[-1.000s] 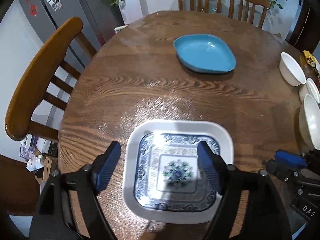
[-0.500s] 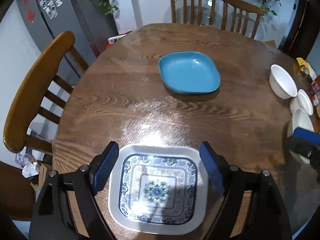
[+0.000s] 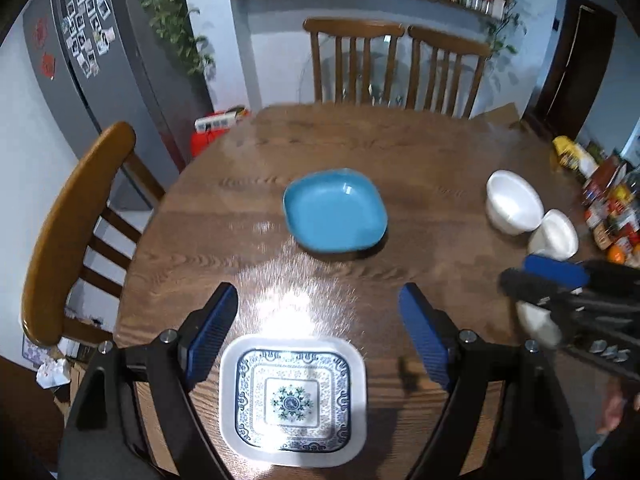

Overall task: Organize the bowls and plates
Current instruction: 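Open the left gripper and withdraw from the stacked plates, then grasp the rim of the teal-blue square dish with the left gripper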

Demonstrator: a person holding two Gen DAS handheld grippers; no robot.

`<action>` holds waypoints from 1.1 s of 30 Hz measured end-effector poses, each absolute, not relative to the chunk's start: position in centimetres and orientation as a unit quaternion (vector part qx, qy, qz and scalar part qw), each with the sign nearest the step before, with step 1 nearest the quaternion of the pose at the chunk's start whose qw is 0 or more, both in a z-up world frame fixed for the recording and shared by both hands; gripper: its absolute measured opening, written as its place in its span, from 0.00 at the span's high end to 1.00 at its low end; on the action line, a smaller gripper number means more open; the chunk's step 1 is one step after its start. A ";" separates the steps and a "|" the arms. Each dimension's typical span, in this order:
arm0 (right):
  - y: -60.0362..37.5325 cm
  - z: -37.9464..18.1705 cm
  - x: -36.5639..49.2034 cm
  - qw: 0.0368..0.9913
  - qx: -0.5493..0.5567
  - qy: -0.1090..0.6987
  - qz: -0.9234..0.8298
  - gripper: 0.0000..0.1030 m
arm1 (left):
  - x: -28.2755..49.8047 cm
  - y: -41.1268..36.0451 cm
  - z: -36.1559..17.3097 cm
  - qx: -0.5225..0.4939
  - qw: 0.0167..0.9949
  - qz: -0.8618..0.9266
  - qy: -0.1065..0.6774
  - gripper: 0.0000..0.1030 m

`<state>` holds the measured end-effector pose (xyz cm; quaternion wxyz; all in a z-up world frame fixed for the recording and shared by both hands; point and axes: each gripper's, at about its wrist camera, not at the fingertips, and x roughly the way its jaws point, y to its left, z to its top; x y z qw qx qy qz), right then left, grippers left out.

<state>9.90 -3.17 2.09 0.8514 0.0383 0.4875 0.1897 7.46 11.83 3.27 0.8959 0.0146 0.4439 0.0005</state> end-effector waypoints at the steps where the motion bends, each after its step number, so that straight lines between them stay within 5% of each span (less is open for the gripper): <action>1: -3.2 2.6 9.9 0.853 0.043 0.483 0.195 0.61 | 7.2 12.0 4.5 0.011 0.901 -0.002 0.434 0.21; 5: -3.2 4.6 10.5 0.860 0.052 0.464 0.208 0.60 | 7.4 12.2 8.7 0.012 0.920 0.000 0.391 0.07; 12: -2.7 7.3 14.1 0.871 0.059 0.446 0.197 0.60 | 11.8 13.5 11.0 0.002 0.927 0.038 0.373 0.06; 18: -1.6 6.4 17.8 0.873 0.039 0.453 0.176 0.60 | 17.7 15.3 4.8 -0.009 0.893 0.077 0.443 0.06; 24: 0.0 -1.2 22.5 0.838 0.039 0.514 0.177 0.60 | 21.1 16.8 -4.9 -0.043 0.842 0.104 0.527 0.08; 31: 0.9 -8.5 25.5 0.806 0.082 0.556 0.185 0.60 | 22.5 17.1 -11.4 -0.055 0.811 0.097 0.575 0.35; 33: 1.2 -9.5 26.0 0.802 0.086 0.562 0.185 0.60 | 22.6 17.3 -12.1 -0.066 0.808 0.090 0.579 0.55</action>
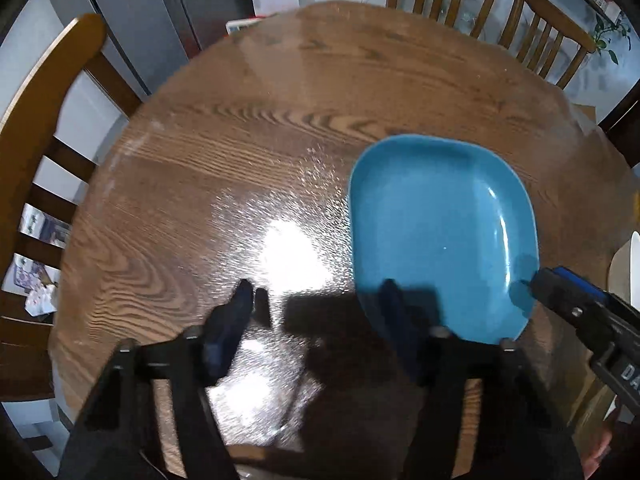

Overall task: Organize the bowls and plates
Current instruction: 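Grasp the rim of the teal-blue square dish with the left gripper, then carry the teal dish over the stacked plates and lower it on top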

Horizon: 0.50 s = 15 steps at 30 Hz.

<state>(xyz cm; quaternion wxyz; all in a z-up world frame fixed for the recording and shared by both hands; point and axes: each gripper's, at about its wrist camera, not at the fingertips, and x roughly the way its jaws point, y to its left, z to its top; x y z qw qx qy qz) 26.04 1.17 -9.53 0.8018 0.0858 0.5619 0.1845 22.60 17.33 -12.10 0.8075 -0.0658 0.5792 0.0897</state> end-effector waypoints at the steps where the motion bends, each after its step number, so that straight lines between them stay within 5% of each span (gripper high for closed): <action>1: 1.2 -9.8 26.2 0.802 0.086 0.562 0.184 0.60 | 22.7 17.3 -12.2 -0.069 0.807 0.087 0.580 0.59; 4: 1.5 -10.2 26.4 0.800 0.080 0.563 0.192 0.63 | 22.9 17.3 -12.3 -0.077 0.810 0.074 0.577 0.66; 9: 2.0 -10.7 26.6 0.796 0.074 0.567 0.199 0.84 | 23.4 16.3 -12.3 -0.070 0.813 0.050 0.576 0.90; 15: 2.4 -10.3 26.3 0.797 0.071 0.568 0.193 0.95 | 23.6 16.7 -12.1 -0.079 0.809 0.023 0.582 0.93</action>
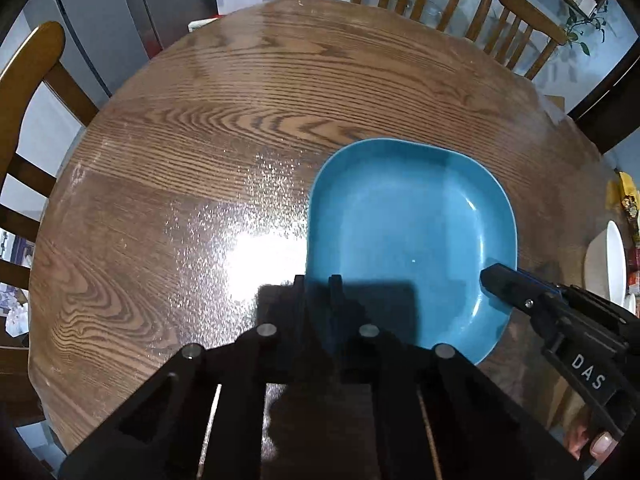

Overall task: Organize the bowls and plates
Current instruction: 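Carry the teal dish over the stacked plates and lower it on top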

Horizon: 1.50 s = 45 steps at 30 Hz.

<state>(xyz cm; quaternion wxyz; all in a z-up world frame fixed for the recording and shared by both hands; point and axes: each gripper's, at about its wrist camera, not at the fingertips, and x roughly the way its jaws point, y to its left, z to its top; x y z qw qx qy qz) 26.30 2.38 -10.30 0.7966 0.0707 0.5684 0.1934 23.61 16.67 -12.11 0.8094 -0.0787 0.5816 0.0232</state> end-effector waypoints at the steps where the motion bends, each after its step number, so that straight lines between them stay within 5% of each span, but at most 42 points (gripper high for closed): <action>1: 2.4 -10.2 26.1 0.796 0.075 0.568 0.195 0.95 | 23.6 16.7 -11.9 -0.078 0.810 0.020 0.580 0.93; 21: 1.4 -4.1 13.5 0.774 0.119 0.560 0.269 0.95 | 7.8 16.3 -4.0 -0.006 0.859 -0.026 0.512 0.93; 45: 7.4 -10.2 4.4 0.728 0.095 0.617 0.284 0.94 | 0.3 20.6 -10.5 -0.030 0.822 0.029 0.569 0.93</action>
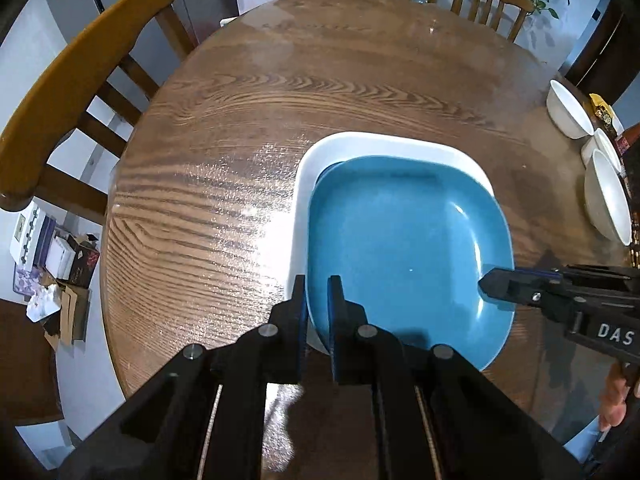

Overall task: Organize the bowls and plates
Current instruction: 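Carry the teal dish over the stacked plates and lower it on top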

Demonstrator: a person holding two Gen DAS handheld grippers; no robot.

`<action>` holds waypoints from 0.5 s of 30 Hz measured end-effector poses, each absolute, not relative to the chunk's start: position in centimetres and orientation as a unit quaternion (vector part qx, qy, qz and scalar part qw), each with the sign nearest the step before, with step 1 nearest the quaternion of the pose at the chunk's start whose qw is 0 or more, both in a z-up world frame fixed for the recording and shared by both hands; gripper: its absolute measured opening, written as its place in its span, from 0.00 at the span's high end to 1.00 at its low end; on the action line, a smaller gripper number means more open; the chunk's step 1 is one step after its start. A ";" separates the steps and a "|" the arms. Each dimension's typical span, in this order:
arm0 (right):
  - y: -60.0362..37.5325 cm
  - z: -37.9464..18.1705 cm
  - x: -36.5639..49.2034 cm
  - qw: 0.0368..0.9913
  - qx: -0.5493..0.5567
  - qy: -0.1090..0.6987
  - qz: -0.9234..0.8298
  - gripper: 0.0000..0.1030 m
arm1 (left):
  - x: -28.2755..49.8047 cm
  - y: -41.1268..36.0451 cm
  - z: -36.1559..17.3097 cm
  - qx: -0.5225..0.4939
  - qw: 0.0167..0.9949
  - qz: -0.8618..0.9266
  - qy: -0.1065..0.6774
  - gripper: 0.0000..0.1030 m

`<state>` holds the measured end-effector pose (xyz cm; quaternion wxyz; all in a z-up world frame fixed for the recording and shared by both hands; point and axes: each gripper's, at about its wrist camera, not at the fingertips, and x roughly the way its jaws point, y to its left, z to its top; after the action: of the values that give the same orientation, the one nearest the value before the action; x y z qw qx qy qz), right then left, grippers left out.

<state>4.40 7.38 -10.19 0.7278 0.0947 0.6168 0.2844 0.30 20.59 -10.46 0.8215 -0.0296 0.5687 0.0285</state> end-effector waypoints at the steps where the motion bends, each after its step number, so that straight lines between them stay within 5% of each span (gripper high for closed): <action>1: 7.6 -10.1 4.4 0.730 0.093 0.615 0.283 0.94 | 0.3 20.7 -10.6 -0.032 0.821 0.029 0.570 0.93; 15: 9.4 -10.1 4.1 0.756 0.060 0.601 0.254 0.94 | 1.1 20.1 -11.1 -0.005 0.820 0.025 0.572 0.92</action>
<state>4.13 9.45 -10.08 0.7556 0.0596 0.6009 0.2538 1.08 20.06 -11.08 0.8197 -0.0050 0.5723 0.0245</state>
